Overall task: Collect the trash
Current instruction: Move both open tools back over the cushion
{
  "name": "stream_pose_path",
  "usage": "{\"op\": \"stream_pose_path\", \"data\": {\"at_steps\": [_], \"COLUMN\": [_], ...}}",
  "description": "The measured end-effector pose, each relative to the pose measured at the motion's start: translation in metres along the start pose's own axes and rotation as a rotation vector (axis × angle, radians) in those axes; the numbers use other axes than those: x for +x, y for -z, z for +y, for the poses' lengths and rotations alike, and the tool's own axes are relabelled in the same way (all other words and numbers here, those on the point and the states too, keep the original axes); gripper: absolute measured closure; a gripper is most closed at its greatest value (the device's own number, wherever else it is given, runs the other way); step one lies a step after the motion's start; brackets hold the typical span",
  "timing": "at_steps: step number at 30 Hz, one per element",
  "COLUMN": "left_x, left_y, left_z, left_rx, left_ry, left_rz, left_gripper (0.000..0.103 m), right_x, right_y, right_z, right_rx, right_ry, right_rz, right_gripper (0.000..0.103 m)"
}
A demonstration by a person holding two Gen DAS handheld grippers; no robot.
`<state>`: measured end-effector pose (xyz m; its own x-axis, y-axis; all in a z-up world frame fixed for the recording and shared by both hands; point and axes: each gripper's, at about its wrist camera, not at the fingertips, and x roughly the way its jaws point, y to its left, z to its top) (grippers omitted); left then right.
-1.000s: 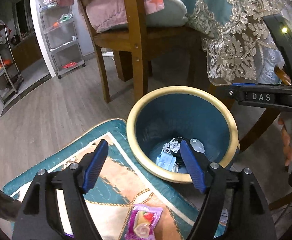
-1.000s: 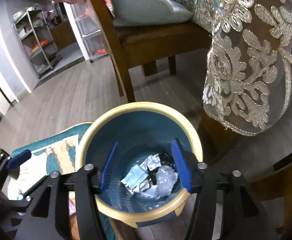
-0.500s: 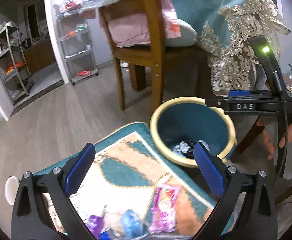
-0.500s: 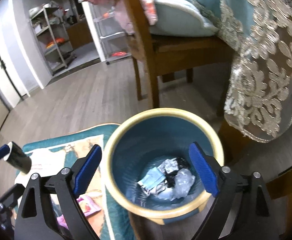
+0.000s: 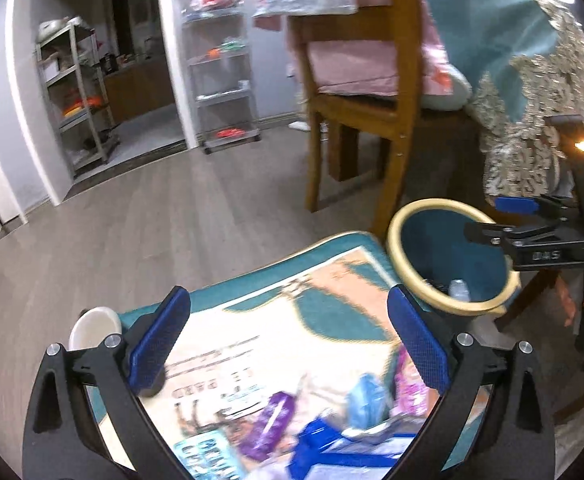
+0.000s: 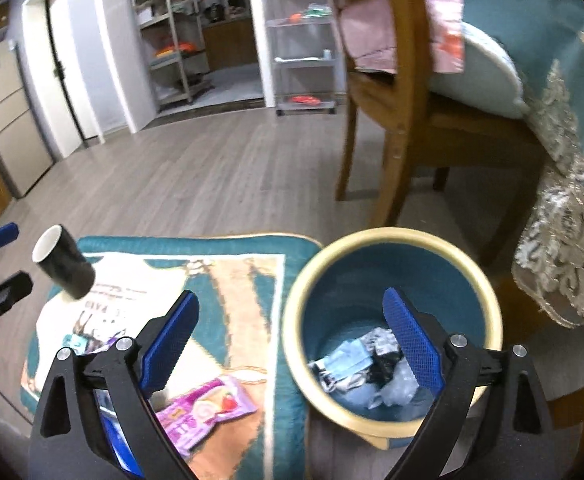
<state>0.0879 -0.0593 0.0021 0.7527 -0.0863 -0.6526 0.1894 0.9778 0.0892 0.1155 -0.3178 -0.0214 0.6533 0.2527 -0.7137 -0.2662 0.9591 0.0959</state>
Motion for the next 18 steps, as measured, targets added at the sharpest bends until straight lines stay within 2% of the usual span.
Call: {"op": "stream_pose_path", "data": {"at_steps": [9, 13, 18], "left_x": [0.014, 0.014, 0.013], "left_y": [0.027, 0.032, 0.040], "left_z": [0.047, 0.066, 0.081], "left_rx": [-0.051, -0.102, -0.117], "left_ry": [-0.084, -0.092, -0.111], "left_rz": [0.082, 0.094, 0.111], "left_gripper": [0.006, 0.006, 0.006], "right_x": [0.021, 0.031, 0.044], "right_y": [0.000, 0.000, 0.003], "right_z": [0.036, 0.061, 0.089], "right_rx": [0.032, -0.015, -0.068], "right_ry": [-0.070, -0.089, -0.126], "right_rz": [0.057, 0.081, 0.119], "right_gripper": [0.010, 0.010, 0.010]}}
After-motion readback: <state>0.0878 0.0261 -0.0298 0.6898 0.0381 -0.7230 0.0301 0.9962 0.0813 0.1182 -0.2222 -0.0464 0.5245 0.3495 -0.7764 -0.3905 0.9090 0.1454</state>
